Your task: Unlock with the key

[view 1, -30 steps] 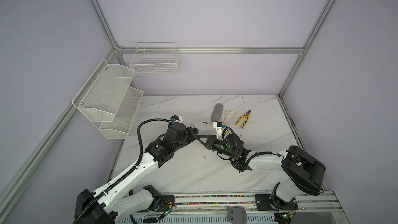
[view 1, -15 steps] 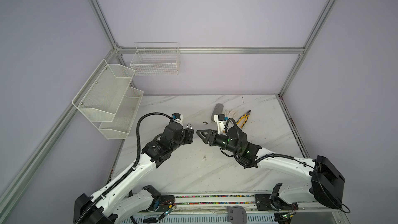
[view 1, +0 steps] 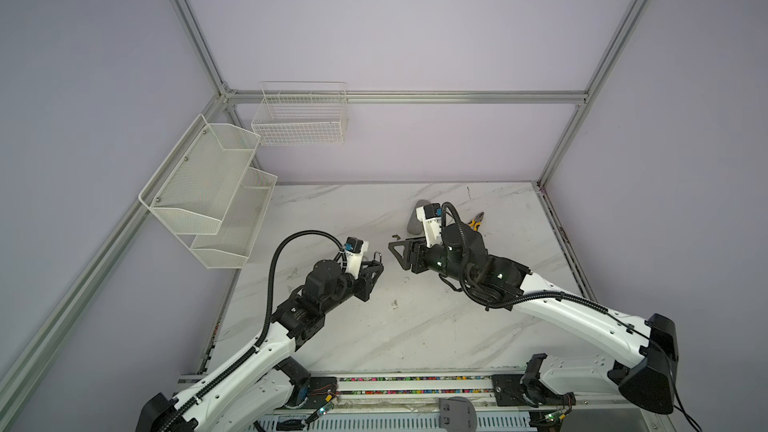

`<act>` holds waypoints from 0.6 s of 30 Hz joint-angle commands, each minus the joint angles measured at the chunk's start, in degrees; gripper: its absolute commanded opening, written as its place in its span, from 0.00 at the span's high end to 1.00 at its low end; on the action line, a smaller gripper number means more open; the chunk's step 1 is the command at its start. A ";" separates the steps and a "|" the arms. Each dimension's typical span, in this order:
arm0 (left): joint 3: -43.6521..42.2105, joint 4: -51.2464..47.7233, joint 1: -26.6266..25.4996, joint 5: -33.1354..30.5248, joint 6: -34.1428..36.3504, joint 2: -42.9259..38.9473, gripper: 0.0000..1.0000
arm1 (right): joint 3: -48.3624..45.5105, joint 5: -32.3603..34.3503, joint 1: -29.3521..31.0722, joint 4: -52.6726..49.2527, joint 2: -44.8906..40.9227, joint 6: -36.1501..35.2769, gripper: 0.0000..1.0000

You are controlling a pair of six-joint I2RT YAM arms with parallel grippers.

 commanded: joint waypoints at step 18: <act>-7.36 20.55 -1.57 0.86 10.40 2.04 1.00 | 21.42 3.80 1.54 -25.22 15.19 -11.69 0.34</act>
